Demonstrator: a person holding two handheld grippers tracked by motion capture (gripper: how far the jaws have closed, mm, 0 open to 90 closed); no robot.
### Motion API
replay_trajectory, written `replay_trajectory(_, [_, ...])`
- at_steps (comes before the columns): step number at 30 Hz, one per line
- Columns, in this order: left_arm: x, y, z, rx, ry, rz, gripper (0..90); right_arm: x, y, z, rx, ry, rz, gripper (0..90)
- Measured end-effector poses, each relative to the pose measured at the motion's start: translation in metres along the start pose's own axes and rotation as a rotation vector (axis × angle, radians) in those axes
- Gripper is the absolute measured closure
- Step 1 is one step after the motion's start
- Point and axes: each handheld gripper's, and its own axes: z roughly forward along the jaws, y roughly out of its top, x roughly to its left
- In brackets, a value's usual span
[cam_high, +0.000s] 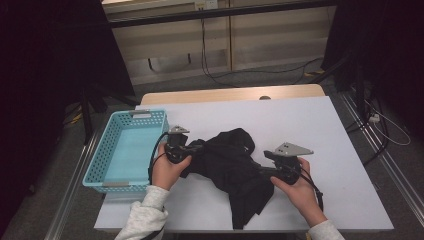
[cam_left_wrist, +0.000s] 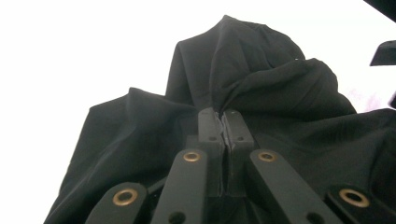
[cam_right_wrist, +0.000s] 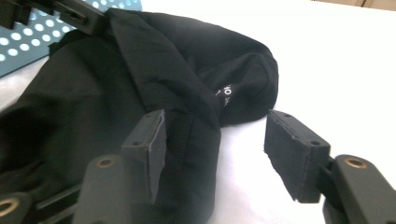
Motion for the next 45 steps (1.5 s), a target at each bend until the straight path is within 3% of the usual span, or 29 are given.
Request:
replay_trajectory(10, [0.004,-0.006,-0.014,-0.009,0.028,-0.014,88.0,0.001,-0.005,0.031,0.111,0.038,0.031,39.8])
replay_trajectory(11, [0.005,-0.007,-0.014,-0.004,0.029,-0.008,87.9,0.004,-0.007,0.037,0.148,0.06,0.026,44.1])
replay_trajectory(12, [0.005,-0.007,-0.015,0.0,0.028,-0.009,87.9,0.004,-0.007,0.037,0.148,0.06,0.026,44.1])
replay_trajectory(13, [0.005,-0.009,-0.015,-0.002,0.032,-0.012,88.0,0.007,-0.008,0.04,0.171,0.124,0.014,69.6])
replay_trajectory(14, [0.005,-0.009,-0.015,-0.002,0.032,-0.012,87.9,0.007,-0.008,0.04,0.171,0.124,0.014,69.6])
replay_trajectory(15, [0.005,-0.009,-0.016,0.0,0.033,-0.013,87.9,0.01,-0.006,0.038,0.168,0.117,-0.016,83.5])
replay_trajectory(17, [0.005,-0.01,-0.017,0.001,0.035,-0.011,87.9,0.008,-0.003,0.034,0.153,0.114,-0.006,84.3])
replay_trajectory(18, [0.004,-0.01,-0.017,-0.005,0.031,-0.018,87.9,0.008,-0.003,0.034,0.153,0.114,-0.006,84.3])
replay_trajectory(19, [0.002,-0.01,-0.018,-0.011,0.018,-0.011,88.0,0.003,0.002,0.027,0.124,0.073,-0.016,84.6])
replay_trajectory(22, [-0.002,-0.012,-0.015,-0.005,-0.006,-0.006,88.1,-0.003,0.008,0.018,0.08,0.042,-0.01,84.6])
replay_trajectory(23, [-0.005,-0.013,-0.012,0.003,-0.015,0.001,88.2,-0.008,0.015,0.008,0.032,0.002,-0.023,84.6])
replay_trajectory(26, [-0.01,-0.014,-0.006,0.026,-0.017,0.018,88.3,-0.009,0.019,0.001,0.007,-0.001,-0.027,84.5])
replay_trajectory(27, [-0.01,-0.015,-0.006,0.025,-0.013,0.017,88.2,-0.003,0.019,0.001,0.021,0.036,-0.037,84.5])
replay_trajectory(28, [-0.008,-0.015,-0.007,0.025,-0.006,0.017,88.3,-0.003,0.019,0.001,0.021,0.036,-0.037,84.5])
replay_trajectory(29, [-0.007,-0.014,-0.009,0.012,0.0,0.0,88.3,0.008,0.014,0.007,0.049,0.099,-0.058,84.5])
replay_trajectory(30, [-0.004,-0.014,-0.012,0.008,0.005,0.0,88.3,0.008,0.014,0.007,0.049,0.099,-0.058,84.5])
replay_trajectory(32, [-0.001,-0.012,-0.017,-0.017,0.014,-0.019,88.3,0.022,0.01,0.014,0.078,0.174,-0.073,84.5])
replay_trajectory(33, [0.0,-0.011,-0.02,-0.027,0.015,-0.021,88.3,0.037,0.007,0.022,0.1,0.224,-0.091,84.4])
replay_trajectory(35, [0.0,-0.01,-0.022,-0.044,0.016,-0.022,88.0,0.052,0.005,0.029,0.129,0.27,-0.124,84.3])
replay_trajectory(36, [0.0,-0.01,-0.023,-0.045,0.017,-0.008,88.0,0.052,0.005,0.029,0.129,0.27,-0.124,84.3])
replay_trajectory(37, [-0.002,-0.01,-0.022,-0.069,0.02,-0.009,86.3,0.063,0.002,0.035,0.153,0.282,-0.161,84.0])
replay_trajectory(40, [-0.003,-0.011,-0.02,-0.074,0.02,-0.009,72.3,0.068,0.0,0.04,0.164,0.296,-0.153,82.9])
replay_trajectory(42, [-0.004,-0.012,-0.019,-0.092,0.044,0.003,55.5,0.068,-0.002,0.044,0.18,0.287,-0.157,71.7])
replay_trajectory(44, [-0.003,-0.011,-0.019,-0.108,0.049,0.008,51.8,0.067,-0.002,0.044,0.175,0.29,-0.154,67.1])
replay_trajectory(45, [-0.004,-0.01,-0.019,-0.127,0.023,-0.011,45.9,0.065,0.001,0.041,0.158,0.272,-0.149,51.8])
